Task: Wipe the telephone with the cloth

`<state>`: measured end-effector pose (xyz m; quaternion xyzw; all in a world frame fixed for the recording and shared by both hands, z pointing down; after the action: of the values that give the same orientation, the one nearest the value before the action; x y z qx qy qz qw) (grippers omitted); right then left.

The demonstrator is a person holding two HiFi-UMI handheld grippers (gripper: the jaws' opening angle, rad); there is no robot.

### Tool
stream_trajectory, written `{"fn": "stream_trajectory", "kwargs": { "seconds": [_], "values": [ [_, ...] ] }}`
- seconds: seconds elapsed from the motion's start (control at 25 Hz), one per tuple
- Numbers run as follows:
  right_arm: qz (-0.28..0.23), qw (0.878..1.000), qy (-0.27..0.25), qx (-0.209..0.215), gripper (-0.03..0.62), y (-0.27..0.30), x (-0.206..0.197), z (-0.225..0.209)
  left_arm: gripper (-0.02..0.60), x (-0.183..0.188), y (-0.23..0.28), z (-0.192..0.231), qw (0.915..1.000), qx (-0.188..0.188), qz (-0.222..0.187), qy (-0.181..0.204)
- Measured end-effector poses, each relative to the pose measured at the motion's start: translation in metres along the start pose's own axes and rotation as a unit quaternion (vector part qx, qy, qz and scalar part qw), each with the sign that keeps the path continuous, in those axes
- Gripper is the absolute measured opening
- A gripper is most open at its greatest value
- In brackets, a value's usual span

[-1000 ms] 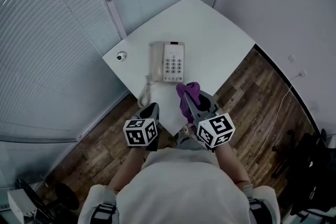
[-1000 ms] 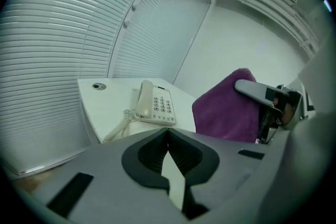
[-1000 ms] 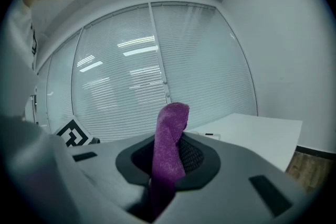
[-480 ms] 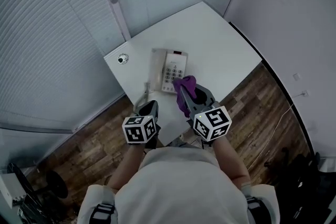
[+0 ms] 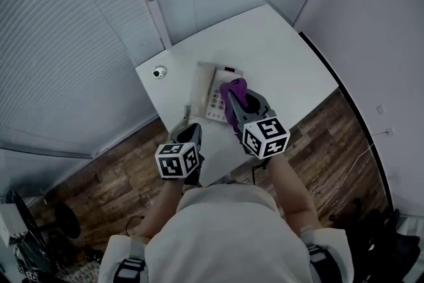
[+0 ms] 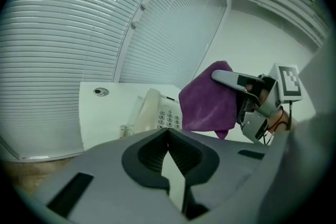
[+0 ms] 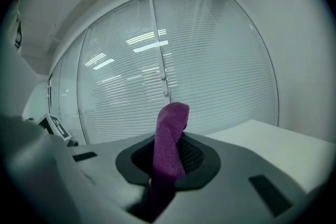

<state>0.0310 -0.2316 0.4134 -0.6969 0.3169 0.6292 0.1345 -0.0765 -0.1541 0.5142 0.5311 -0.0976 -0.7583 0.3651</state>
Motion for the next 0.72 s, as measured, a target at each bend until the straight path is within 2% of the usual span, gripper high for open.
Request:
{"fn": "stream_trajectory", "kwargs": {
  "seconds": [0.56,0.72],
  "values": [
    [0.023,0.999,-0.028,0.01,0.06,0.068,0.003,-0.044,0.02,-0.002,0.018,0.017,0.9985,0.052,-0.001,-0.016],
    [0.029,0.999,-0.044,0.005,0.06,0.091,0.004,-0.051,0.021,-0.003,0.02,0.02,0.9983,0.056,0.003,-0.019]
  ]
}}
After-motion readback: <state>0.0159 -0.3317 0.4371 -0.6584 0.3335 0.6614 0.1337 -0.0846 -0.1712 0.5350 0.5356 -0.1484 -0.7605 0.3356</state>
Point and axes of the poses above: the fingertips, and each gripper's own axes: y forward along the fingers, z to its left, x out of its top, the point moved 1 cm from there along -y, backward along the fingers, and after that the axes turned 2 degrees about -x, right-handed, at the moved point
